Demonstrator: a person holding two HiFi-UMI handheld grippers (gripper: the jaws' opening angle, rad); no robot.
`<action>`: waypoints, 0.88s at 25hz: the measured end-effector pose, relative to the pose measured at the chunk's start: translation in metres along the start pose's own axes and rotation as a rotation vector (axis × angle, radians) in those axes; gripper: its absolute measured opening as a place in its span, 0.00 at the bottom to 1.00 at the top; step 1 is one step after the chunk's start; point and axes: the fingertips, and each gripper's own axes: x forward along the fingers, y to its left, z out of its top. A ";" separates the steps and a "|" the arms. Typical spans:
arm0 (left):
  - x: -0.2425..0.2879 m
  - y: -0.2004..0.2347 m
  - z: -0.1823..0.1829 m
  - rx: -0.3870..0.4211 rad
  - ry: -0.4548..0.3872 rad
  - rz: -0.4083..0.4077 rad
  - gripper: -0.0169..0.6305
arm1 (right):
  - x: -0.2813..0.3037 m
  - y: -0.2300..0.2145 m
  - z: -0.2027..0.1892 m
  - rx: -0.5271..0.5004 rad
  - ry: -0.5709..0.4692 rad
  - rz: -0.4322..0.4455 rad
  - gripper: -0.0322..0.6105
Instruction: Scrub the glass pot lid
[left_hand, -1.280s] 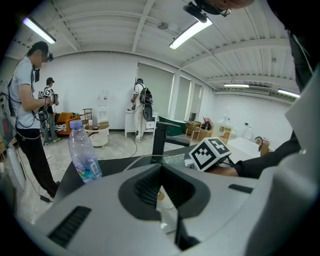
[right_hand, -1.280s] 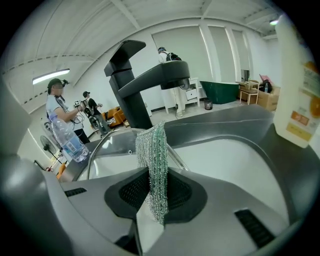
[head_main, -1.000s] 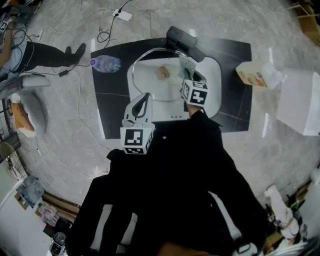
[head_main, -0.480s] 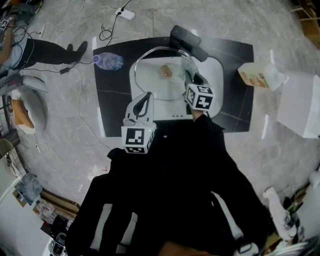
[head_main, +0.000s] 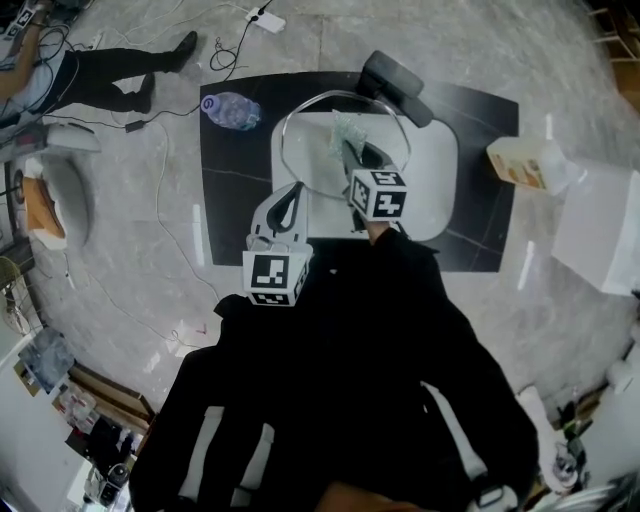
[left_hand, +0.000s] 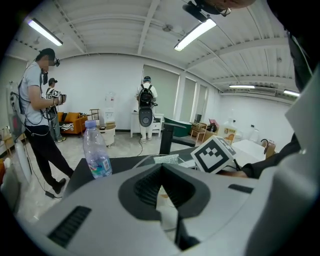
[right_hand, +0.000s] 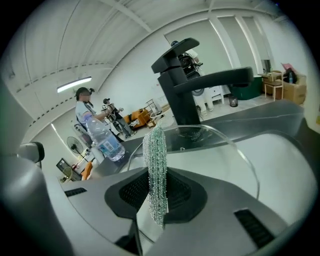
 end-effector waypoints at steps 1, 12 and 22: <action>-0.001 0.001 -0.001 -0.002 0.000 0.004 0.03 | 0.005 0.008 -0.002 0.001 0.003 0.019 0.16; -0.013 0.017 -0.016 -0.030 0.015 0.054 0.03 | 0.049 0.062 -0.030 0.045 0.058 0.130 0.16; -0.018 0.024 -0.026 -0.046 0.030 0.072 0.03 | 0.075 0.071 -0.041 0.083 0.086 0.145 0.16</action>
